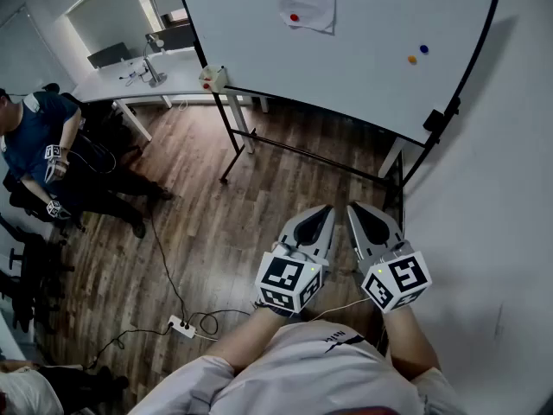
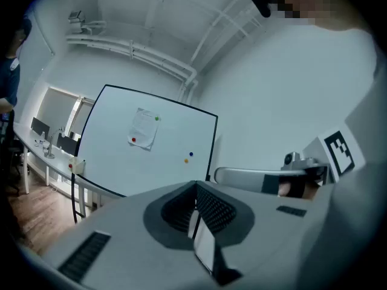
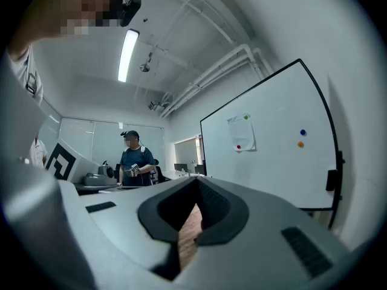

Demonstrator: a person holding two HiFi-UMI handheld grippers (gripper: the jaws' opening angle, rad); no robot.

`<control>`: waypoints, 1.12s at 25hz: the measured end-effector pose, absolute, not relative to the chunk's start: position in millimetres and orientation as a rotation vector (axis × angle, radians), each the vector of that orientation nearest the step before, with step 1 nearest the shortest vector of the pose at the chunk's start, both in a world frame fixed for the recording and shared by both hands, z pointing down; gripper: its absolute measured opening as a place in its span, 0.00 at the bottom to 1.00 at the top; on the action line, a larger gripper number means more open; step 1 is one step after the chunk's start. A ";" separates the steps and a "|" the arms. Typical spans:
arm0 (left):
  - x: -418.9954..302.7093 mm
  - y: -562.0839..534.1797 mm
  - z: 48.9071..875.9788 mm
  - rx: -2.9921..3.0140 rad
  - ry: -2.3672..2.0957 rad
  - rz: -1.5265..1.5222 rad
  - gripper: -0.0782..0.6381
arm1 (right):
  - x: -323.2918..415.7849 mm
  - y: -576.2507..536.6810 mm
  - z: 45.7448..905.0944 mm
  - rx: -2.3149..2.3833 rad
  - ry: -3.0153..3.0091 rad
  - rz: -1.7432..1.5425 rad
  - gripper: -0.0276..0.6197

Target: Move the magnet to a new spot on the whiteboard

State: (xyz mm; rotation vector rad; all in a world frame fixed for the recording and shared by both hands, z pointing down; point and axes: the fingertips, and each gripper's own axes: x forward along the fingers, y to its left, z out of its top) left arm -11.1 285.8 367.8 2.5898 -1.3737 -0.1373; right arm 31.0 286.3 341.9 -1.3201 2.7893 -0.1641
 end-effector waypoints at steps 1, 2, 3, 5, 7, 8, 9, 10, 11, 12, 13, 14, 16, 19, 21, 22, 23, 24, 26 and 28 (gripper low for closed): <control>-12.8 282.9 367.8 2.590 -1.373 -0.138 0.13 | 29.2 283.4 340.6 -1.323 2.790 -0.160 0.06; -14.5 279.9 367.9 2.590 -1.372 -0.138 0.13 | 27.3 280.6 339.4 -1.325 2.791 -0.155 0.06; -16.4 277.0 368.0 2.590 -1.372 -0.138 0.13 | 25.5 277.7 338.5 -1.326 2.791 -0.153 0.06; -20.2 271.0 368.6 2.589 -1.371 -0.137 0.13 | 21.6 272.0 338.6 -1.321 2.792 -0.159 0.06; -24.1 264.7 369.8 2.589 -1.371 -0.135 0.13 | 17.1 266.4 339.3 -1.312 2.793 -0.182 0.06; -26.6 261.2 370.2 2.589 -1.371 -0.135 0.13 | 14.8 263.3 339.9 -1.308 2.791 -0.194 0.06; -29.8 257.2 370.1 2.589 -1.374 -0.135 0.13 | 12.6 259.9 340.2 -1.306 2.788 -0.200 0.06; -33.9 252.3 369.6 2.588 -1.377 -0.137 0.13 | 10.3 255.9 340.2 -1.306 2.784 -0.200 0.06; -39.0 246.9 368.9 2.588 -1.383 -0.139 0.13 | 7.6 251.4 339.2 -1.307 2.778 -0.196 0.06; -45.3 241.2 368.3 2.586 -1.389 -0.141 0.13 | 4.6 246.7 337.5 -1.311 2.770 -0.193 0.06; -52.3 235.6 368.0 2.582 -1.396 -0.143 0.13 | 1.3 242.0 335.7 -1.318 2.760 -0.193 0.06; -59.5 230.1 368.0 2.576 -1.402 -0.144 0.13 | -1.8 237.1 334.5 -1.326 2.750 -0.197 0.06; -73.2 217.8 366.8 2.569 -1.409 -0.148 0.13 | -7.6 226.3 331.3 -1.344 2.727 -0.204 0.06; -94.2 195.0 364.1 2.569 -1.421 -0.152 0.13 | -15.2 206.9 325.3 -1.369 2.682 -0.218 0.06; -110.9 178.0 368.5 2.560 -1.437 -0.147 0.13 | -18.7 193.2 326.3 -1.384 2.645 -0.250 0.06; -119.8 170.2 372.0 2.553 -1.445 -0.144 0.13 | -20.1 187.1 328.2 -1.395 2.629 -0.263 0.06; -128.6 163.4 375.2 2.546 -1.452 -0.142 0.13 | -21.8 181.8 330.2 -1.410 2.616 -0.268 0.06; -136.8 157.7 377.8 2.541 -1.455 -0.141 0.13 | -24.0 177.3 332.4 -1.428 2.606 -0.269 0.06; -149.9 148.6 381.1 2.536 -1.452 -0.142 0.13 | -30.5 170.9 337.1 -1.462 2.597 -0.270 0.06; -156.7 142.6 382.3 2.538 -1.436 -0.148 0.13 | -38.9 167.1 341.0 -1.484 2.604 -0.267 0.06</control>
